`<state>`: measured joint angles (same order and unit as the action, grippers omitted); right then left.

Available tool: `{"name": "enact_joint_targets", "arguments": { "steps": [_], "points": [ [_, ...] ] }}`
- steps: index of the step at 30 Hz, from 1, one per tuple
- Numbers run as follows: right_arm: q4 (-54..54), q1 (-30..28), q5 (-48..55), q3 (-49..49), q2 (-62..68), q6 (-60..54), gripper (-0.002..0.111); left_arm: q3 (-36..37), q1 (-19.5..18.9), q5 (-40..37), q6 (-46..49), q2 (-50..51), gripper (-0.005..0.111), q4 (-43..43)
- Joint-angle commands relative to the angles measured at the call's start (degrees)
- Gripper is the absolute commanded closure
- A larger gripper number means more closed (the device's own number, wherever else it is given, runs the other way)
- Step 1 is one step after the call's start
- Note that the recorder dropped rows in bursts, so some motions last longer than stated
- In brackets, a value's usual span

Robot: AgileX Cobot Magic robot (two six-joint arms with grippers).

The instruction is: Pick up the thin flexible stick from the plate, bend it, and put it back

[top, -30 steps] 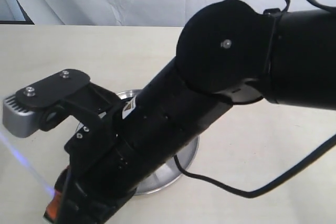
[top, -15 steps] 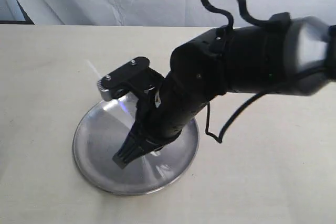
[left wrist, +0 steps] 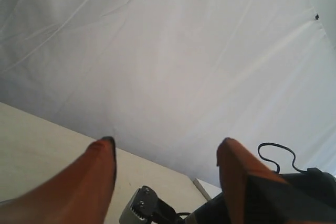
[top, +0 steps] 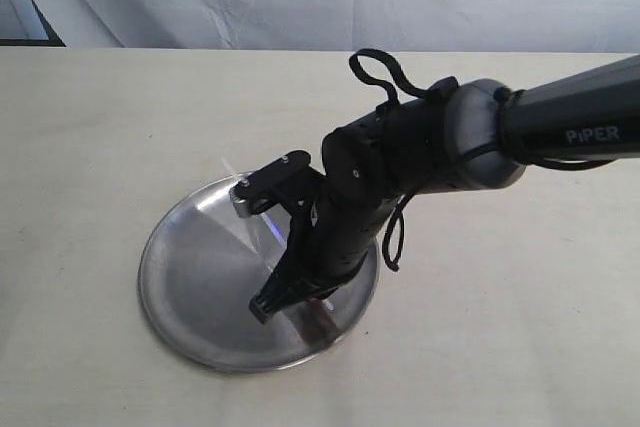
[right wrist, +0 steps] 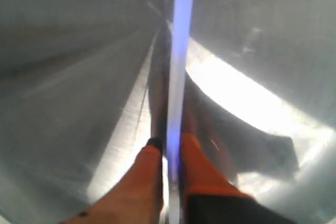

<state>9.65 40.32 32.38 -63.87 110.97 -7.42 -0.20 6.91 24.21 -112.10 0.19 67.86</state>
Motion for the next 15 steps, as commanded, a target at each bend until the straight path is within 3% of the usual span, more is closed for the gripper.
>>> {"name": "enact_joint_targets", "arguments": {
  "steps": [1,4,7,10,15],
  "points": [
    [-0.04,-0.31,-4.53,0.11,-0.01,-0.02,0.069,0.2,0.13,-0.32,0.26,-0.19,0.051,1.16],
    [-0.04,-0.31,-5.29,0.11,-0.01,-0.02,0.051,0.2,0.13,-1.46,0.26,-0.19,0.051,2.3],
    [-0.04,-0.31,-4.4,0.11,-0.5,0.67,0.052,0.2,0.13,-3.14,0.26,-0.19,0.053,2.8],
    [-0.04,-0.31,-3.71,0.11,-2.15,0.9,0.066,0.2,0.13,-6.72,0.26,-0.19,0.064,4.05],
    [-0.04,-0.31,-3.75,0.11,-8.18,0.9,0.103,0.2,0.13,-16.52,0.26,-0.19,0.098,11.07]
  ]
}}
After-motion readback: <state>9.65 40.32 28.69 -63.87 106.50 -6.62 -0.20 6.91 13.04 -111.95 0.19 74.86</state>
